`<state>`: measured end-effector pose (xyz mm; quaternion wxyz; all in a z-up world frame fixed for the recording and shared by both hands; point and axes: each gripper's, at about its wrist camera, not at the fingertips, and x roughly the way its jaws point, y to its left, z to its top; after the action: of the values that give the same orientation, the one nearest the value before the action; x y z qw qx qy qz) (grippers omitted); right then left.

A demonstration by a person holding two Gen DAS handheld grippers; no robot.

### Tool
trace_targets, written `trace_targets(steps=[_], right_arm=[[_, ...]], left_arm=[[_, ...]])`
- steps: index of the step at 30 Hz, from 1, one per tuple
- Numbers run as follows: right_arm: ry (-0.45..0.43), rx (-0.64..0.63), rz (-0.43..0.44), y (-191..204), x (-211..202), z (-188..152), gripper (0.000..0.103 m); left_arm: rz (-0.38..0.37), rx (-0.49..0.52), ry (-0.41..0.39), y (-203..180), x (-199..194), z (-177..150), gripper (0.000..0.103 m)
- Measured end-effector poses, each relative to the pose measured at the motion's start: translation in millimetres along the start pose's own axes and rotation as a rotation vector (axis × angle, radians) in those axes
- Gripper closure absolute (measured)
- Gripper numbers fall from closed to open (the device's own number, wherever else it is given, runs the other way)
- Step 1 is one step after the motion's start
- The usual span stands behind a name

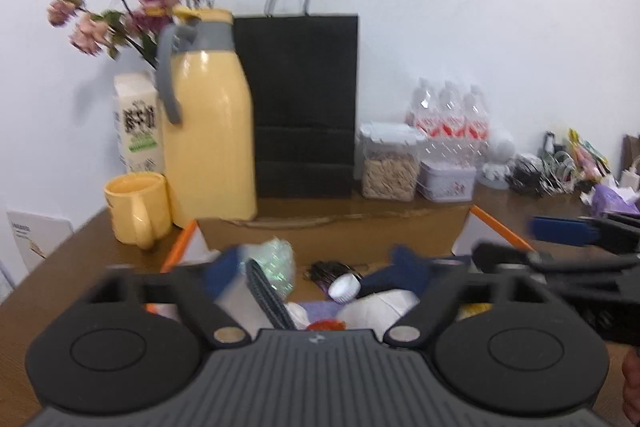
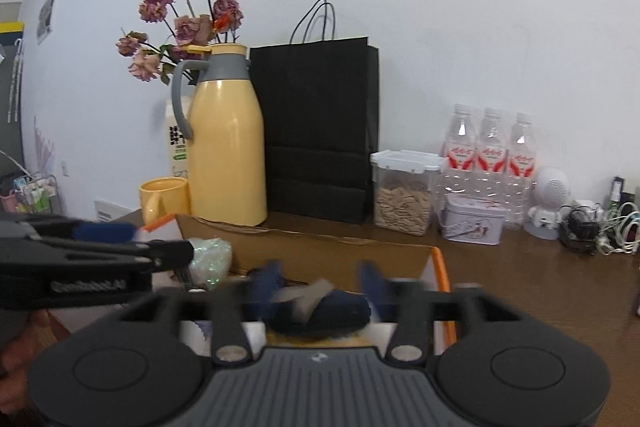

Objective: Organize objects

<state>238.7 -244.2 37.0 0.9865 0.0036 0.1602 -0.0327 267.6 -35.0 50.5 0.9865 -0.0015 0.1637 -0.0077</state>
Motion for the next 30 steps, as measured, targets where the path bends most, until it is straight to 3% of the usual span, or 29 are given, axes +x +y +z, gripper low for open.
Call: trace_targets(steps=[3, 4, 18, 30], right_arm=[[-0.021, -0.003, -0.016, -0.9, -9.9, -1.2, 0.003], [-0.024, -0.002, -0.016, -1.2, -11.4, -1.3, 0.000], [-0.013, -0.001, -0.028, -1.0, -15.3, -3.8, 0.000], [-0.019, -0.014, -0.042, 3.5, -39.3, -4.1, 0.000]], left_arm=[[0.018, -0.029, -0.027, 5.6, -4.7, 1.3, 0.000], [0.013, -0.035, -0.027, 6.5, -5.3, 1.7, 0.000], [-0.004, -0.030, -0.025, 5.1, -7.9, -4.0, 0.000], [-0.030, -0.026, -0.053, 9.0, -38.3, -5.3, 0.000]])
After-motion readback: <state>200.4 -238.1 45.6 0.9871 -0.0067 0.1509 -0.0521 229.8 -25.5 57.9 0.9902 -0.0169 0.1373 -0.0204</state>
